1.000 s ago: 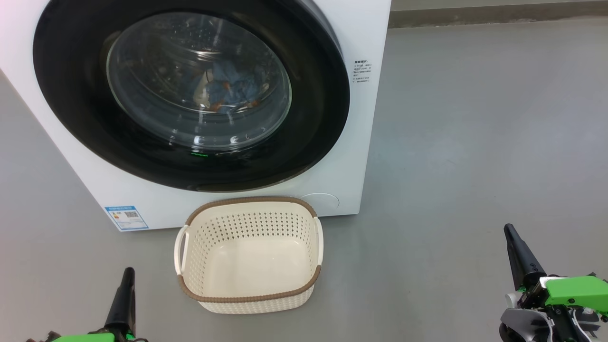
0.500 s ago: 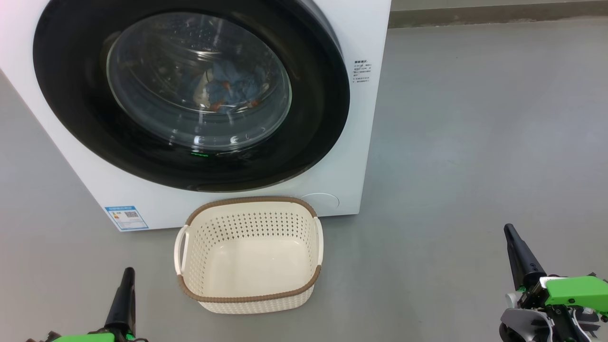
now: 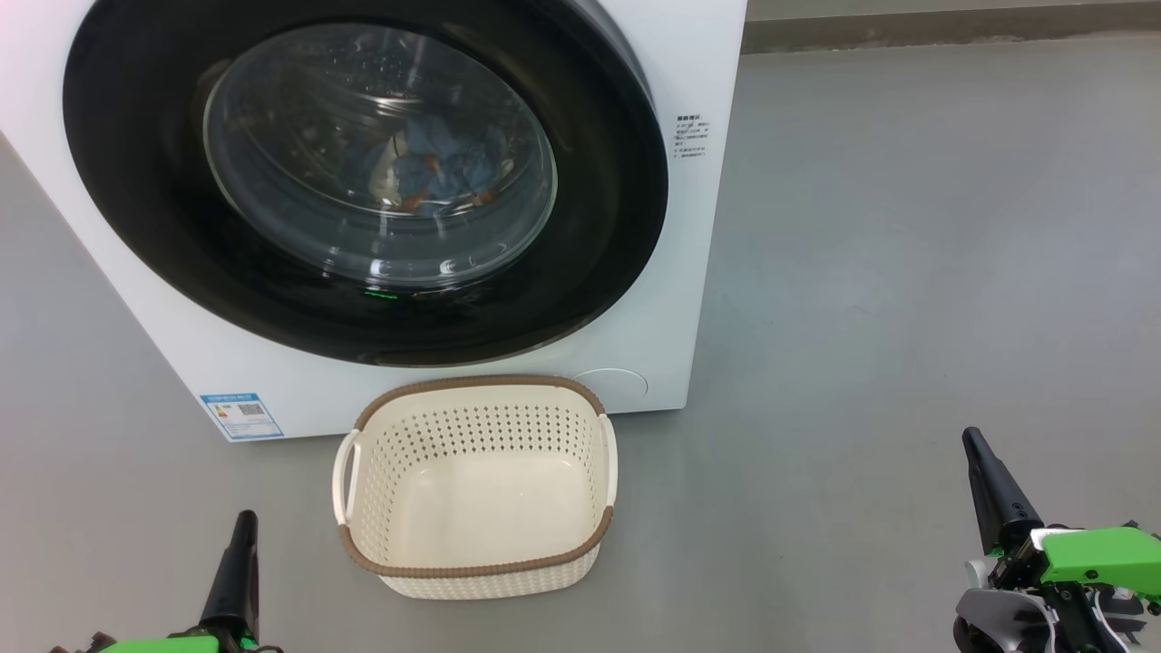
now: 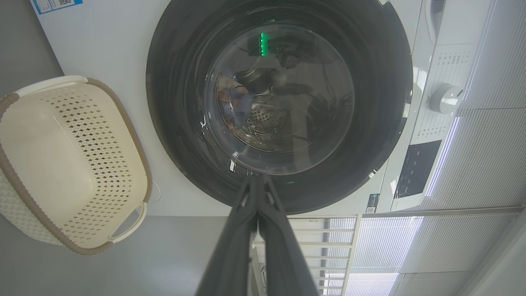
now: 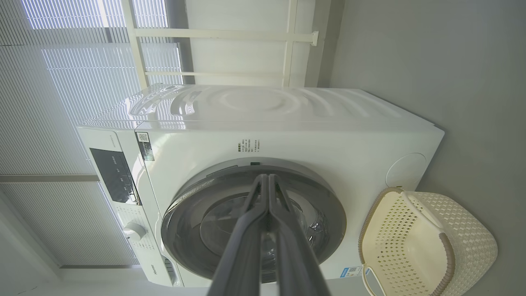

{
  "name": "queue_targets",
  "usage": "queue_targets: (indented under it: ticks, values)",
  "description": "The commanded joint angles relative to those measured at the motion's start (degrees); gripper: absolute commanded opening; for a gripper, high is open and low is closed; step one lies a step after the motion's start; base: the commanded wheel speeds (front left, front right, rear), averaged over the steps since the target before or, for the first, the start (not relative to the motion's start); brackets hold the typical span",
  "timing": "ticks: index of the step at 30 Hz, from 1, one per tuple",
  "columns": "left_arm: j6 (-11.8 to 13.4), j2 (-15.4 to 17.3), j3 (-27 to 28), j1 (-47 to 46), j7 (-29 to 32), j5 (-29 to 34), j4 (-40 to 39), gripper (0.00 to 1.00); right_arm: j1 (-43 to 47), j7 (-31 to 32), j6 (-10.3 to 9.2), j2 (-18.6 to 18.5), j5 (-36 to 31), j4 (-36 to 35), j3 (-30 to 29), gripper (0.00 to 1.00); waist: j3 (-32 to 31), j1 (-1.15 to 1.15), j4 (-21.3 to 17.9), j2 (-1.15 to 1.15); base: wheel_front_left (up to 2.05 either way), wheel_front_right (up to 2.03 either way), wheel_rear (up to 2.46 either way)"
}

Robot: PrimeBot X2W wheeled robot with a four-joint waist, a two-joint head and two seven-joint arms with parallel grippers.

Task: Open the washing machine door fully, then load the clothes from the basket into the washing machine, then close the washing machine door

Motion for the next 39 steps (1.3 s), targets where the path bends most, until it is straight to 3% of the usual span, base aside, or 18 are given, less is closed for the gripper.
queue_targets:
  ticks: [1,39]
  values:
    - [0.0,0.5,1.9,-2.5,0.4,-0.4,-1.8,0.00,-1.5,0.4,0.03,-0.5,0.0,-1.7,1.1,0.00,0.0,0.00,0.0,0.00,0.00,0.00,0.00]
    - [0.0,0.5,1.9,-2.5,0.4,-0.4,-1.8,0.00,-1.5,0.4,0.03,-0.5,-0.1,-1.7,1.0,0.00,0.0,0.00,0.0,0.00,0.00,0.00,0.00]
